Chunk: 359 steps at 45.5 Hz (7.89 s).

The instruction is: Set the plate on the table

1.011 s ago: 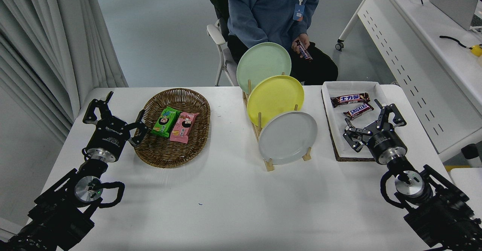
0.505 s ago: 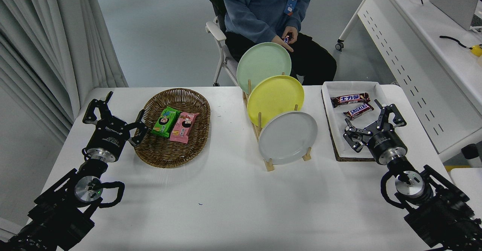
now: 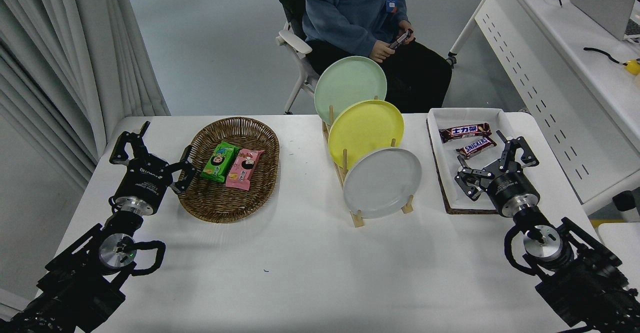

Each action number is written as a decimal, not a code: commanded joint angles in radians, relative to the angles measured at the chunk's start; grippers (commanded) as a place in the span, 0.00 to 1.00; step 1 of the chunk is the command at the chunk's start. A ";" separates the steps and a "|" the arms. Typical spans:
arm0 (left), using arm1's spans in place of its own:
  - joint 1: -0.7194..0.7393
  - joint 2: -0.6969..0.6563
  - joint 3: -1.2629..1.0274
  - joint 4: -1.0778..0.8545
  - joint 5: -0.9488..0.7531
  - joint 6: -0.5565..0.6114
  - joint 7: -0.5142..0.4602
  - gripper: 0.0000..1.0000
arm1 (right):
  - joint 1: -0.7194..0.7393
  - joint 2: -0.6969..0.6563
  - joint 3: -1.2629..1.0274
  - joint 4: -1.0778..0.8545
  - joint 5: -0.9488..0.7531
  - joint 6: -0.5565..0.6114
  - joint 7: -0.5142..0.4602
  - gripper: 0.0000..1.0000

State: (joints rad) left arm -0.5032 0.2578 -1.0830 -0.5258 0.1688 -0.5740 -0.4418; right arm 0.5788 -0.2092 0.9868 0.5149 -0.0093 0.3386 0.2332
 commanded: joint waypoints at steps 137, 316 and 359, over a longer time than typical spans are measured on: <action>0.000 0.000 0.000 0.001 0.000 0.000 0.000 1.00 | 0.849 -0.320 -1.331 0.812 0.689 -0.461 -0.224 0.99; 0.000 0.000 0.000 0.001 0.000 0.000 0.000 1.00 | 0.711 -0.159 -1.152 0.559 0.525 -0.584 -0.357 0.27; 0.000 0.000 0.000 0.001 0.000 -0.001 0.000 1.00 | 0.708 -0.162 -1.148 0.559 0.522 -0.586 -0.360 0.15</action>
State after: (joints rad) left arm -0.5031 0.2577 -1.0830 -0.5251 0.1688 -0.5743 -0.4418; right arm 1.2877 -0.3699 -0.1627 1.0741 0.5129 -0.2468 -0.1268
